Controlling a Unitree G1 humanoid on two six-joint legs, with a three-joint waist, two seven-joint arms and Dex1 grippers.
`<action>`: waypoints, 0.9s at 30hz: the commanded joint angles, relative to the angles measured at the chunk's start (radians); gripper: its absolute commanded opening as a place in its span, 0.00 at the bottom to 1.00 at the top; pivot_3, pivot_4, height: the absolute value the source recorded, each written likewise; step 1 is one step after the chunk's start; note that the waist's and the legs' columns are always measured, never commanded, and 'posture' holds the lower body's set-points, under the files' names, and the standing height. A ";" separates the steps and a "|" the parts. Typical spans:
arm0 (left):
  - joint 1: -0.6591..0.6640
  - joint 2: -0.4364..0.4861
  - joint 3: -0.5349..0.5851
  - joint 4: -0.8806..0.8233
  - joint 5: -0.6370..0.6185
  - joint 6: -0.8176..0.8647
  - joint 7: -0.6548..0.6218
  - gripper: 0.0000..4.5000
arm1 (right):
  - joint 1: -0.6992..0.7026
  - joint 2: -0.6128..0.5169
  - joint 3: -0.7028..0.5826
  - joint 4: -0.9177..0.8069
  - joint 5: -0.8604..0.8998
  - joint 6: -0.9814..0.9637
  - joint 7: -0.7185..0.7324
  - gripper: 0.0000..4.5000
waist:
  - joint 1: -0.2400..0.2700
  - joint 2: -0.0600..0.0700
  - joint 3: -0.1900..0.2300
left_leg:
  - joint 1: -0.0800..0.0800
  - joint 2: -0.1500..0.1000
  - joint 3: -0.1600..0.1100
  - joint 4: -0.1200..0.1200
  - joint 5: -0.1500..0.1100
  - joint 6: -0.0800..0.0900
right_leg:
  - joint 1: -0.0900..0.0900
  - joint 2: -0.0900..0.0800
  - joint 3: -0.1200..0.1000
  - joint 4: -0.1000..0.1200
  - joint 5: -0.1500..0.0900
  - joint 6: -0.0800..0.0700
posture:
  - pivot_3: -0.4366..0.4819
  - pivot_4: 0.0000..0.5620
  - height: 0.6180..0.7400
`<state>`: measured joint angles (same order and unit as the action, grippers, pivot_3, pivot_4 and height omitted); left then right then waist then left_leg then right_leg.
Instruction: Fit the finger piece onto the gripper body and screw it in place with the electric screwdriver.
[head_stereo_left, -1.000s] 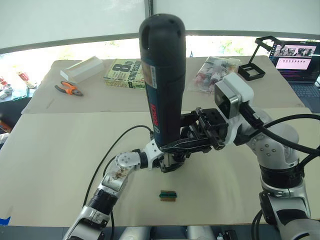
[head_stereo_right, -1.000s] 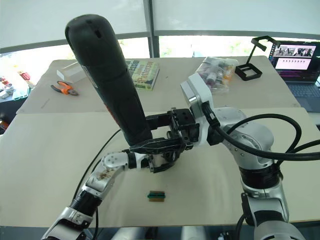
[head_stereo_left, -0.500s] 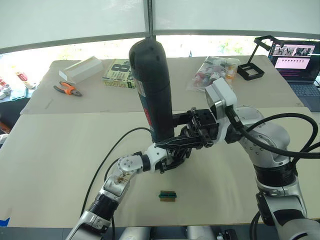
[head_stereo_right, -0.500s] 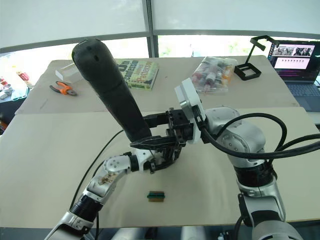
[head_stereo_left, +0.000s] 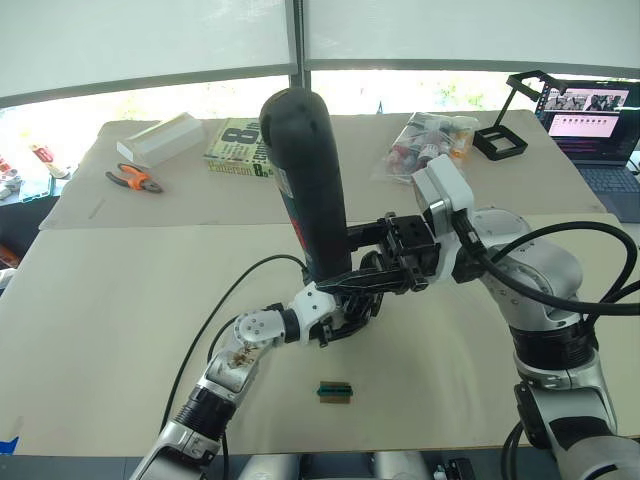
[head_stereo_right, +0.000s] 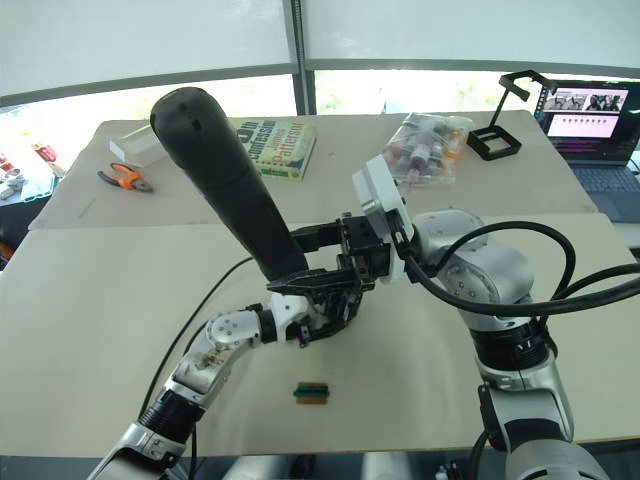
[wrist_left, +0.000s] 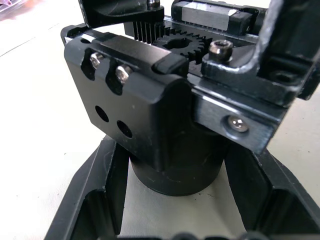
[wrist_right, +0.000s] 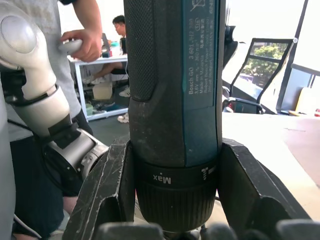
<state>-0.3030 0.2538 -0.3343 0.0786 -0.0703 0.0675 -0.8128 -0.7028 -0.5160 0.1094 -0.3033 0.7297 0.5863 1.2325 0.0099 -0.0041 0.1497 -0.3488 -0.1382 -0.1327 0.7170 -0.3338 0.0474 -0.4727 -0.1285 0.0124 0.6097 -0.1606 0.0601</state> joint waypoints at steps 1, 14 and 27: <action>0.005 0.016 0.000 -0.021 -0.001 -0.008 -0.012 0.51 | -0.008 0.000 -0.020 -0.013 0.003 -0.047 0.015 0.42 | -0.001 0.000 0.000 | 0.000 0.000 0.000 0.000 0.000 0.000 | 0.000 0.000 0.000 0.000 0.000 0.000 | 0.48 0.27 1.00; 0.001 0.019 -0.002 -0.029 -0.009 -0.004 -0.015 0.51 | 0.007 0.010 -0.016 0.018 -0.027 -0.075 0.030 0.42 | -0.002 0.000 0.000 | 0.000 0.000 0.000 0.000 0.000 0.000 | 0.000 0.000 0.000 0.000 0.000 0.000 | 0.48 0.27 1.00; 0.003 0.020 -0.001 -0.040 -0.011 0.004 -0.010 0.51 | 0.027 0.026 0.004 0.061 -0.067 -0.122 0.054 0.42 | -0.003 0.000 0.000 | 0.000 0.000 0.000 0.000 0.000 0.000 | 0.000 0.000 0.000 0.000 0.000 0.000 | 0.48 0.27 1.00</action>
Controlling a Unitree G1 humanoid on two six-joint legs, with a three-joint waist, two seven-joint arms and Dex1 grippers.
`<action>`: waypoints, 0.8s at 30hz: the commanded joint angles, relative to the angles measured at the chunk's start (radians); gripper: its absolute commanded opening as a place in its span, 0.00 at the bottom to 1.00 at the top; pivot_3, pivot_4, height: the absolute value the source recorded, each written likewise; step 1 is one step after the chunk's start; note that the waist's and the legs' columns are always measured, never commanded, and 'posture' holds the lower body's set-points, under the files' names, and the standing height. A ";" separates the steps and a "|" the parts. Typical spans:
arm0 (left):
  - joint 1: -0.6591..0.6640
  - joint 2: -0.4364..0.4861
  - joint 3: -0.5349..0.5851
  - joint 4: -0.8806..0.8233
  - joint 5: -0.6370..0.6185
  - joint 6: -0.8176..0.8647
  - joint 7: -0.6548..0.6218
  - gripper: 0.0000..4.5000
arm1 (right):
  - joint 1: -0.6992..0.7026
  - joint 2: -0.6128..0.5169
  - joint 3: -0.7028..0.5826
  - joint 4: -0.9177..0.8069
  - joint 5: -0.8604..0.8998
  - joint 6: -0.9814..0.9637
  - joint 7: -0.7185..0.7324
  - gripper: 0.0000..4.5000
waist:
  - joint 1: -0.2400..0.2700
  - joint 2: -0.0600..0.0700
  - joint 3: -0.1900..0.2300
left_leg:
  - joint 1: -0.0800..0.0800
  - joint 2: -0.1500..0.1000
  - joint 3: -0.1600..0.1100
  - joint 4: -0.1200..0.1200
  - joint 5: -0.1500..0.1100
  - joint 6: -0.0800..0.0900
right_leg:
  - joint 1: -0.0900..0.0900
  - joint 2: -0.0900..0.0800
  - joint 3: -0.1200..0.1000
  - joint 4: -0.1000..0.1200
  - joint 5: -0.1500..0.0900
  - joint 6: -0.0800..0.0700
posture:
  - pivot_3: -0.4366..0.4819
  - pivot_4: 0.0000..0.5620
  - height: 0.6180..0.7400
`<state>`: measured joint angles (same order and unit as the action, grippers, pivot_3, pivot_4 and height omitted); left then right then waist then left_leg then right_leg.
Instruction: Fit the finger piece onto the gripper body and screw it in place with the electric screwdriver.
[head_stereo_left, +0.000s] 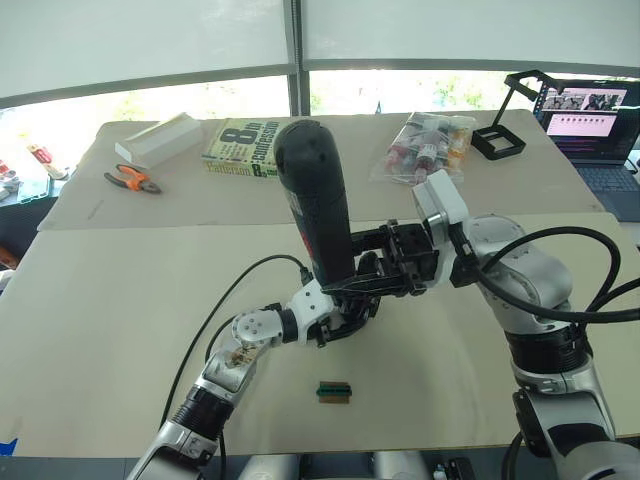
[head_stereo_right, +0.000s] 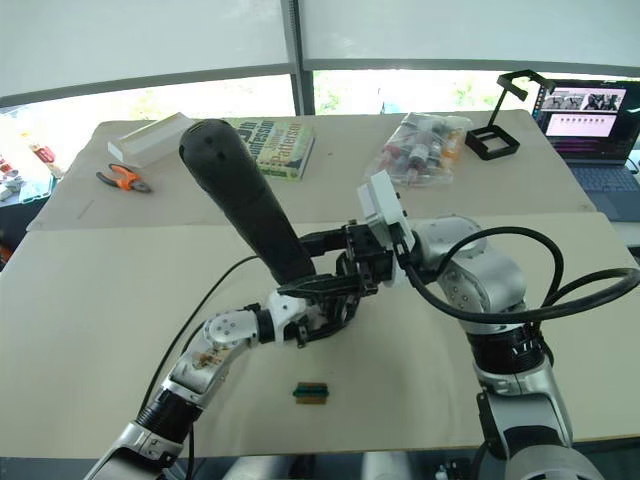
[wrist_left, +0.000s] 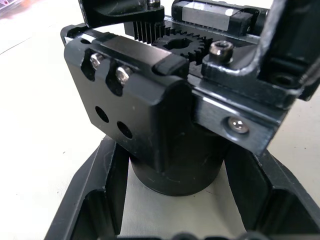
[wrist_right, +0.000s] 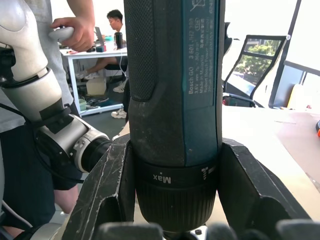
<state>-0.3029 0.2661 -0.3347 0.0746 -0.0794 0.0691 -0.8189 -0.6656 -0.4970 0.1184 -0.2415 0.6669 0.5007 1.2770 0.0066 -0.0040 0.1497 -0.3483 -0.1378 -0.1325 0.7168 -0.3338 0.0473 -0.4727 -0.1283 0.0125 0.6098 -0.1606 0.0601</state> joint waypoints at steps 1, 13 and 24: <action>0.003 0.007 -0.001 -0.037 -0.002 0.002 -0.004 0.51 | -0.011 0.007 -0.003 0.004 -0.008 -0.041 0.011 0.42 | 0.000 0.000 0.000 | 0.000 0.000 0.000 0.000 0.000 0.000 | 0.000 0.000 0.000 0.000 0.000 0.000 | 0.48 0.27 1.00; 0.005 0.005 -0.003 -0.042 -0.003 0.005 -0.003 0.51 | -0.035 0.011 -0.009 0.012 -0.009 -0.035 0.020 0.42 | 0.000 0.000 0.000 | 0.000 0.000 0.000 0.000 0.000 0.000 | 0.000 0.000 0.000 0.000 0.000 0.000 | 0.48 0.27 1.00; 0.005 0.003 -0.008 -0.047 -0.002 0.007 -0.001 0.51 | -0.036 0.006 -0.002 0.005 -0.009 -0.039 0.024 0.42 | 0.000 0.000 0.000 | 0.000 0.000 0.000 0.000 0.000 0.000 | 0.000 0.000 0.000 0.000 0.000 0.000 | 0.48 0.27 1.00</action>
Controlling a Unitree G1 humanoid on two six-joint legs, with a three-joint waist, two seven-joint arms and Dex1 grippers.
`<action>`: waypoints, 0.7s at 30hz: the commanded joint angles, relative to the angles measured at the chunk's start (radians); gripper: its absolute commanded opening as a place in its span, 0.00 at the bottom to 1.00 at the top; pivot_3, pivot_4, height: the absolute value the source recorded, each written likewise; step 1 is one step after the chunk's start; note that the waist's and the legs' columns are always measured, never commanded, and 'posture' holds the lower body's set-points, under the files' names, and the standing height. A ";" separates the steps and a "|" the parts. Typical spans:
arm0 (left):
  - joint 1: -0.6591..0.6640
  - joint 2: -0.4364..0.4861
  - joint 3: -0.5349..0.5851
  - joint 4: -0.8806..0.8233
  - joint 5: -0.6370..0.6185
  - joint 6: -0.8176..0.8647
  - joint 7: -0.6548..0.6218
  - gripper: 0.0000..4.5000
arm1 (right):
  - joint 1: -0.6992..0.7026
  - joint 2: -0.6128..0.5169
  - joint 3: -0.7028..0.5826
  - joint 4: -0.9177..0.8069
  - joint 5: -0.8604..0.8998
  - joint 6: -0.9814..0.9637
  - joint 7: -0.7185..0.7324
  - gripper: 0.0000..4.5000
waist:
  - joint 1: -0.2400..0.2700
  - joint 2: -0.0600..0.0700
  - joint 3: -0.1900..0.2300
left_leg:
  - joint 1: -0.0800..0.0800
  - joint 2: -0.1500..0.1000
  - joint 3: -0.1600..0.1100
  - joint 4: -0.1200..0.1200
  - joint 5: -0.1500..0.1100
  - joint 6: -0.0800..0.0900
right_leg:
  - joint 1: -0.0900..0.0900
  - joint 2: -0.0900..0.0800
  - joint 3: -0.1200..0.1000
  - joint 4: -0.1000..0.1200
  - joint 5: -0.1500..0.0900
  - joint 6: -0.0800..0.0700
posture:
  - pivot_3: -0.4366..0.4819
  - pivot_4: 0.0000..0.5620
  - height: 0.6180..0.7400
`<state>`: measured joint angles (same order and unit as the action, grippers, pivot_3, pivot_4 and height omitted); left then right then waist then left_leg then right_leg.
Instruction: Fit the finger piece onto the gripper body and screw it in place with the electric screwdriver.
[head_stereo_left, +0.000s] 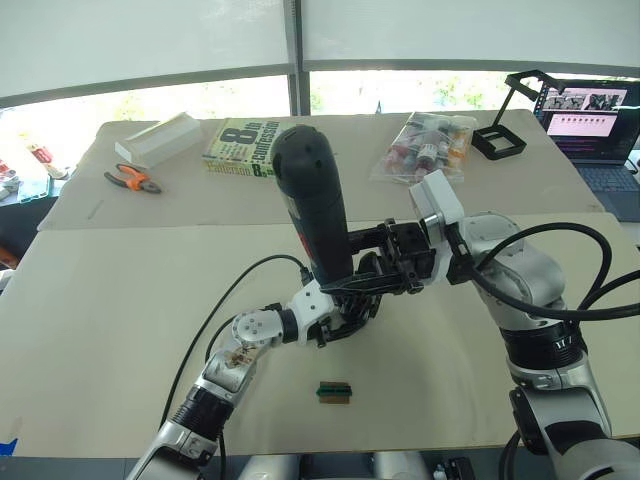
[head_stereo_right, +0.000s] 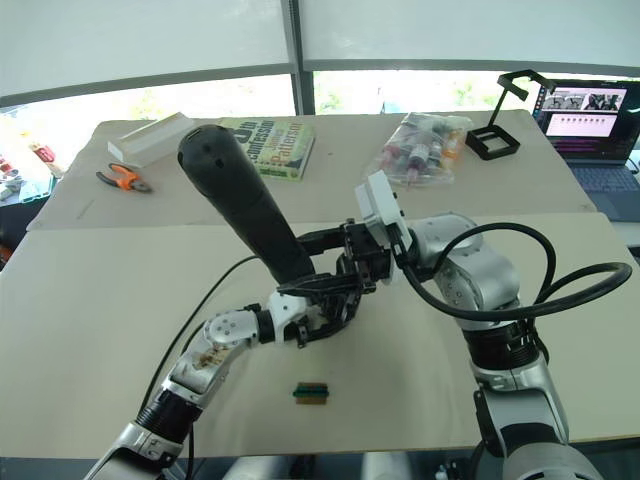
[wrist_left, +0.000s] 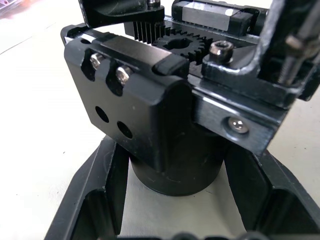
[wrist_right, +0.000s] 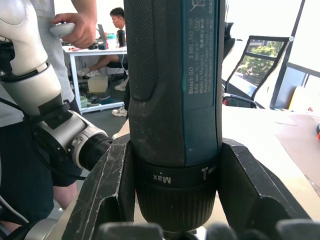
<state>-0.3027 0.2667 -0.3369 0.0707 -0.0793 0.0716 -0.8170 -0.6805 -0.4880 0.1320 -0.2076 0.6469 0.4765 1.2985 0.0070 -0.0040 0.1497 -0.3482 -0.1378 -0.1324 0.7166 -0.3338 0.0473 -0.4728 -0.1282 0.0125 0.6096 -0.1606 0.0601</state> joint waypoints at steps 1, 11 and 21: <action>0.005 0.002 -0.006 -0.043 -0.002 0.005 -0.003 0.51 | -0.018 -0.005 -0.014 -0.029 0.009 -0.018 0.005 0.42 | 0.000 0.000 0.000 | 0.000 0.000 0.000 0.000 0.000 0.000 | 0.000 0.000 0.000 0.000 0.000 0.000 | 0.48 0.27 1.00; 0.005 0.006 -0.006 -0.046 -0.002 0.007 -0.006 0.51 | 0.019 -0.013 -0.014 0.002 -0.001 0.007 -0.030 0.42 | 0.000 0.000 0.000 | 0.000 0.000 0.000 0.000 0.000 0.000 | 0.000 0.000 0.000 0.000 0.000 0.000 | 0.48 0.27 1.00; -0.003 0.003 -0.005 -0.037 -0.003 0.001 -0.006 0.51 | 0.052 -0.002 0.005 0.070 -0.042 -0.015 -0.069 0.42 | 0.001 0.000 0.000 | 0.002 0.000 0.000 -0.001 0.000 0.000 | 0.001 0.000 0.000 0.000 0.000 0.000 | 0.48 0.27 1.00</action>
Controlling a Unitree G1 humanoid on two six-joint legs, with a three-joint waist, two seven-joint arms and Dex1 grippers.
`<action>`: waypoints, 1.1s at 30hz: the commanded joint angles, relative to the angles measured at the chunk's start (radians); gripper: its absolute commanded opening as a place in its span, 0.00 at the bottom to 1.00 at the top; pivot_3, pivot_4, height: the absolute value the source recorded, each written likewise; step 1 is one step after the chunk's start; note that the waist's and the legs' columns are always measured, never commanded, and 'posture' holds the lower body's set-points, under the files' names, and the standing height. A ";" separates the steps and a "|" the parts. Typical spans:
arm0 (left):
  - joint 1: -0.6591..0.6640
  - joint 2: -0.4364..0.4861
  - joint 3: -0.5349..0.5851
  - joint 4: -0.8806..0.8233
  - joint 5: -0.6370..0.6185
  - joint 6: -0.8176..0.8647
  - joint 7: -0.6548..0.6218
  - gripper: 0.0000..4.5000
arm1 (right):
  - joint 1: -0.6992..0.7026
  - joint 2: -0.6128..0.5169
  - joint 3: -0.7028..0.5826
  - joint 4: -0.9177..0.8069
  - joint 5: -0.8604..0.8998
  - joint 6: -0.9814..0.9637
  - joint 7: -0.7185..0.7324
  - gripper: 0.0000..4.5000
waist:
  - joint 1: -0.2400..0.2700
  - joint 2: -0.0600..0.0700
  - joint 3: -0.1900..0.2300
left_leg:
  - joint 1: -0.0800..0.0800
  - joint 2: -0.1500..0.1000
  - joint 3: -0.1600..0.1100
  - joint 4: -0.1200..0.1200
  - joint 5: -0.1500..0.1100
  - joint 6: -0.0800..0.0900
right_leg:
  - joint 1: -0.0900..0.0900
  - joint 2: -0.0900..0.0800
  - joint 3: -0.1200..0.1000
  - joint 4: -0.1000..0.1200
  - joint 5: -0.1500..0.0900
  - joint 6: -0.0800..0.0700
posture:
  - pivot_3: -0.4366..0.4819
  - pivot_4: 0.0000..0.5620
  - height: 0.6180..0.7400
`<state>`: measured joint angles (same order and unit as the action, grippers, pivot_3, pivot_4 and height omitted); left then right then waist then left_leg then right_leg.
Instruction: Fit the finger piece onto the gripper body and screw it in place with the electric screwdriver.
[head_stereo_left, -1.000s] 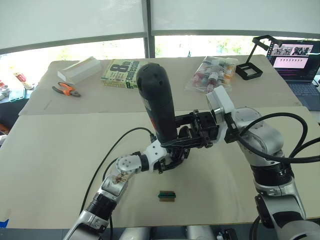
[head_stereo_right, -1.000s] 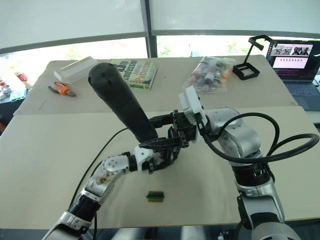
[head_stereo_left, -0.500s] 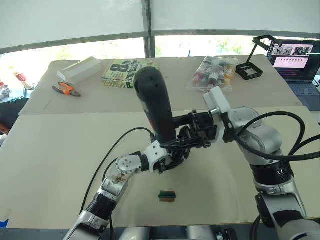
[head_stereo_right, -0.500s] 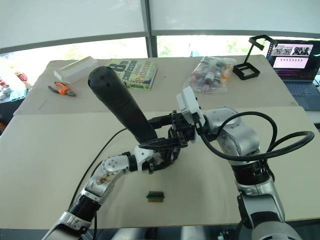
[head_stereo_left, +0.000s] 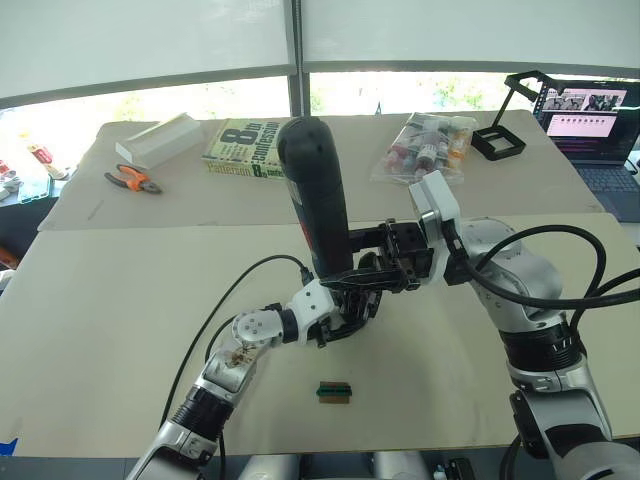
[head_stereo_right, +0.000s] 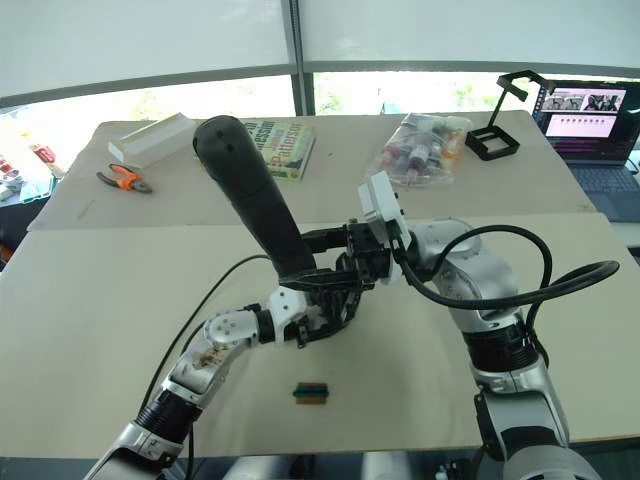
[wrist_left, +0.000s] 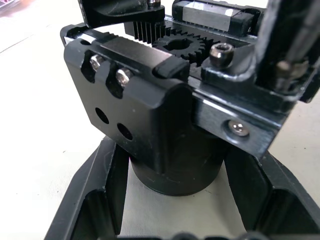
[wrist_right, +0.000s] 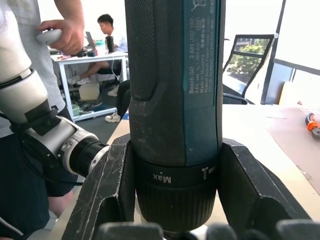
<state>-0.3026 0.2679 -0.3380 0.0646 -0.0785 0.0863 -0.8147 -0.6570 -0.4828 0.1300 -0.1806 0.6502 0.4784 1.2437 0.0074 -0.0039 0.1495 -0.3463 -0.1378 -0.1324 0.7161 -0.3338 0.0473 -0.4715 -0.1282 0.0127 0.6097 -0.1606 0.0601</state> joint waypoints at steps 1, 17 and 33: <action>-0.005 0.001 -0.003 -0.030 -0.004 -0.014 -0.008 0.51 | 0.032 -0.006 0.008 0.048 -0.049 -0.021 -0.016 0.42 | 0.000 0.000 0.000 | 0.000 0.000 0.000 0.000 0.000 0.000 | 0.000 0.000 0.000 0.000 0.000 0.000 | 0.48 0.27 1.00; -0.018 0.002 0.003 -0.015 -0.003 -0.019 -0.008 0.51 | 0.104 -0.046 0.054 0.064 -0.094 -0.068 -0.011 0.42 | 0.002 0.000 -0.003 | 0.013 0.003 0.000 -0.004 -0.001 0.000 | 0.013 0.003 0.000 -0.005 0.000 0.000 | 0.48 0.27 1.00; -0.023 0.002 0.005 -0.015 -0.004 -0.017 -0.009 0.51 | 0.114 -0.050 0.070 0.086 -0.105 -0.091 -0.022 0.42 | 0.003 -0.001 -0.004 | 0.014 0.004 0.000 -0.004 -0.001 0.000 | 0.014 0.004 0.000 -0.006 0.000 0.000 | 0.48 0.27 1.00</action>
<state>-0.3051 0.2686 -0.3414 0.0788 -0.0723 0.0889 -0.8122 -0.5839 -0.4947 0.1522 -0.1663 0.6483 0.3713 1.2342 0.0100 -0.0045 0.1457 -0.3328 -0.1337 -0.1321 0.7117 -0.3347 0.0475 -0.4580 -0.1239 0.0130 0.6039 -0.1607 0.0600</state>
